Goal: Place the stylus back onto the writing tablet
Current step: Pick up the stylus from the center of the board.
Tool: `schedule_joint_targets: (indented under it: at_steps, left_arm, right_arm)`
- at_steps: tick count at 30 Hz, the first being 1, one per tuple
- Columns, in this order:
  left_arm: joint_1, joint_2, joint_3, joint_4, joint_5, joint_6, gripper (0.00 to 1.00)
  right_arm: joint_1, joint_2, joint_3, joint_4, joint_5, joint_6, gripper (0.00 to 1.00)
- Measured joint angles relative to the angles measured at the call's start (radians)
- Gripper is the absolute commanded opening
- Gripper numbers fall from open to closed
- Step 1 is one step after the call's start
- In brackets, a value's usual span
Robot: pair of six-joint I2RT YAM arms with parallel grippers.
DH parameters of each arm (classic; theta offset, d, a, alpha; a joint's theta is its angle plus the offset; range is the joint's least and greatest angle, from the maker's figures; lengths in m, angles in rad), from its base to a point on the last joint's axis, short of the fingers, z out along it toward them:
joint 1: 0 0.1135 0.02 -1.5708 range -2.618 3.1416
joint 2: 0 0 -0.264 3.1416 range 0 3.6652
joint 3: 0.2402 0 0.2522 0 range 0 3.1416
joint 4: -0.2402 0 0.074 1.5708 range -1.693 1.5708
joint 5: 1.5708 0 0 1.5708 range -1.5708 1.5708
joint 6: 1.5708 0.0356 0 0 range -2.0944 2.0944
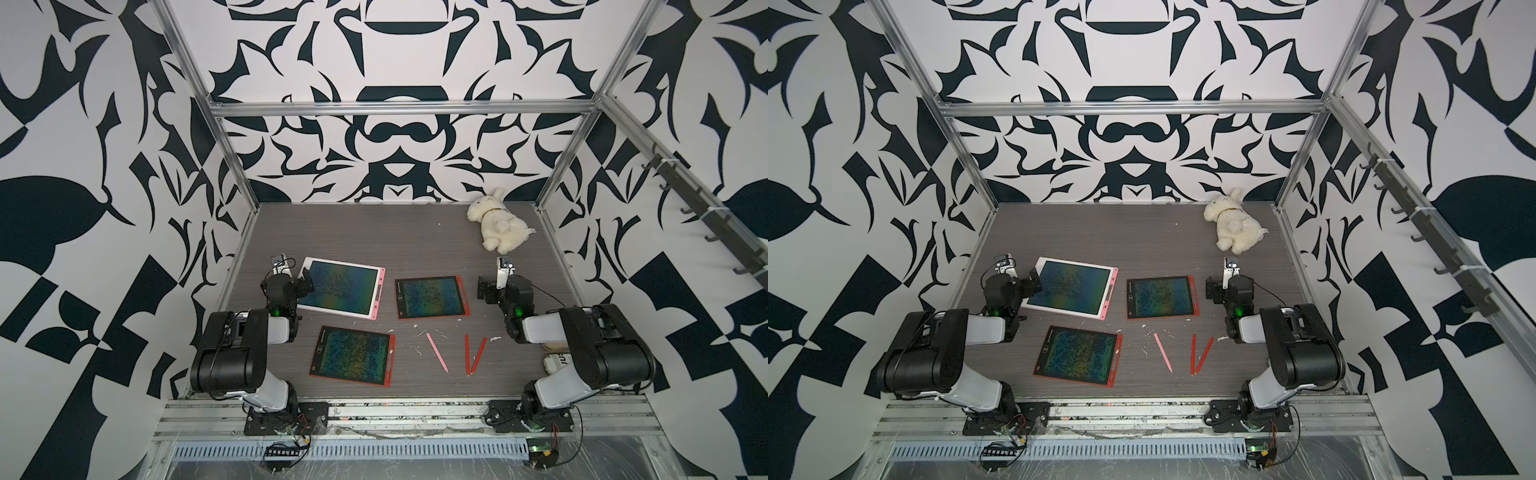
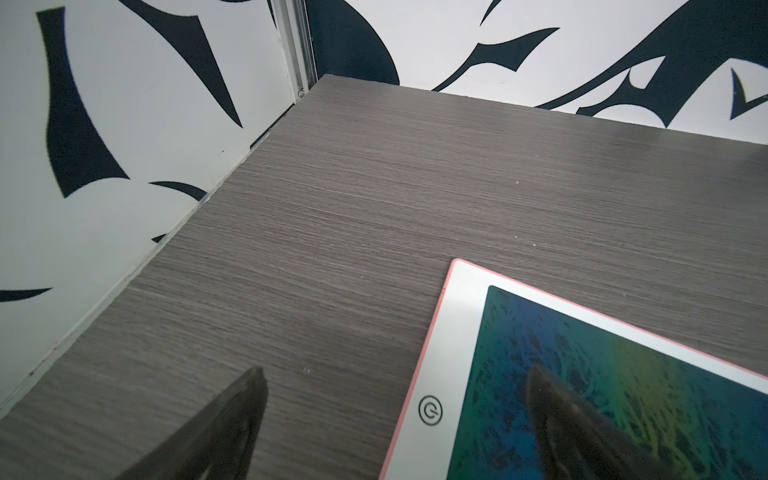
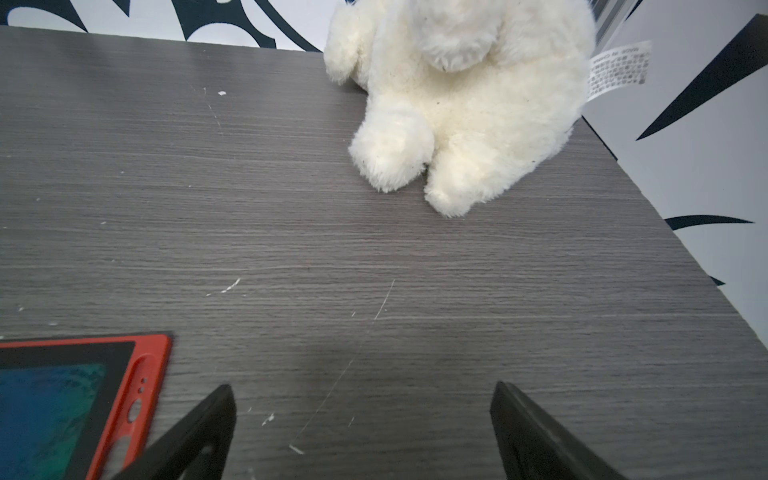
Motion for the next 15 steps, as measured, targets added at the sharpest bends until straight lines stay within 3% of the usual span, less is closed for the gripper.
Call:
schedule_joint_targets:
  at_steps: [11, 13, 15]
  left_arm:
    - [-0.008, 0.0, 0.0, 0.0, -0.006, 0.005, 0.99]
    - [-0.034, -0.018, 0.004, -0.027, -0.039, 0.024, 0.99]
    - [-0.099, -0.089, 0.044, -0.157, -0.085, 0.049, 1.0]
  right_arm:
    - [0.0, -0.001, 0.003, -0.004, 0.017, 0.003, 1.0]
    - [0.0, -0.032, 0.013, -0.061, 0.063, 0.017, 1.0]
    - [0.0, -0.13, 0.059, -0.241, 0.133, 0.068, 1.0]
